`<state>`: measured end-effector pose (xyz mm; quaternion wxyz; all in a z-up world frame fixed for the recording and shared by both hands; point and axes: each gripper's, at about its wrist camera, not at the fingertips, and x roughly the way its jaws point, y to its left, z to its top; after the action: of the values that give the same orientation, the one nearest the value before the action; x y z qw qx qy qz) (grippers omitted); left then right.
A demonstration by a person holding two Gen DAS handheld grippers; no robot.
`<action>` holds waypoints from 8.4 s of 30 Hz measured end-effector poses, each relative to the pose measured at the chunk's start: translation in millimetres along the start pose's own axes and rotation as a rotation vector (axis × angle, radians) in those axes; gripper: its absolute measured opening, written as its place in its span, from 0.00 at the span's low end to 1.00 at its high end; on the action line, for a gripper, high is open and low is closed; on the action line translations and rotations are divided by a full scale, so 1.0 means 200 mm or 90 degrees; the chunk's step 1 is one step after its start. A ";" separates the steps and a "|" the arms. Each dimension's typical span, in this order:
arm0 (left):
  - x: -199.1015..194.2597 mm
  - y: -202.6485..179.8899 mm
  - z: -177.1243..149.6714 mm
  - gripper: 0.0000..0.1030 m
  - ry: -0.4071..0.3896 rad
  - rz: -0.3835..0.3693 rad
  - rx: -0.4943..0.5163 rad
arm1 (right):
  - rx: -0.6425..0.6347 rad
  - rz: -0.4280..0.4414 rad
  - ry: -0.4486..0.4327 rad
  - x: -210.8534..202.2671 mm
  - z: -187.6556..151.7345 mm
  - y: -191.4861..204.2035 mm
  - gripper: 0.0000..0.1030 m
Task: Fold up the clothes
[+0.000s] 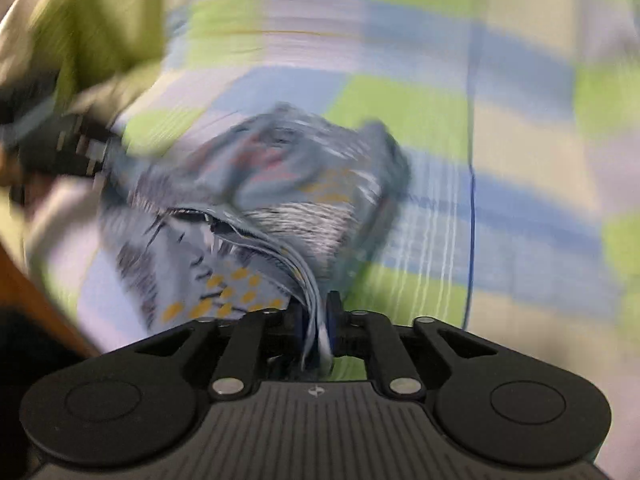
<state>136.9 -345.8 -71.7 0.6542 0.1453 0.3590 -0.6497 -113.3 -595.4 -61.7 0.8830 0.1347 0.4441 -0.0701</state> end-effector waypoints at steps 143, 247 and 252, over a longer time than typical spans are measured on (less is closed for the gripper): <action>0.00 -0.59 -0.40 0.18 -0.001 0.315 0.575 | -0.435 -0.467 -0.116 0.29 -0.65 0.57 0.19; 0.09 -0.27 -0.10 0.19 -0.047 0.373 0.303 | -0.011 -0.163 -0.216 0.08 -0.29 0.25 0.13; 0.10 -0.41 -0.04 0.19 -0.077 0.346 0.298 | 0.067 -0.180 -0.241 0.02 -0.31 0.21 0.14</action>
<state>54.4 -363.8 -68.0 0.7721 0.3427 0.1098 -0.5239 -148.1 -535.8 -93.2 0.9236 0.1018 0.2811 -0.2400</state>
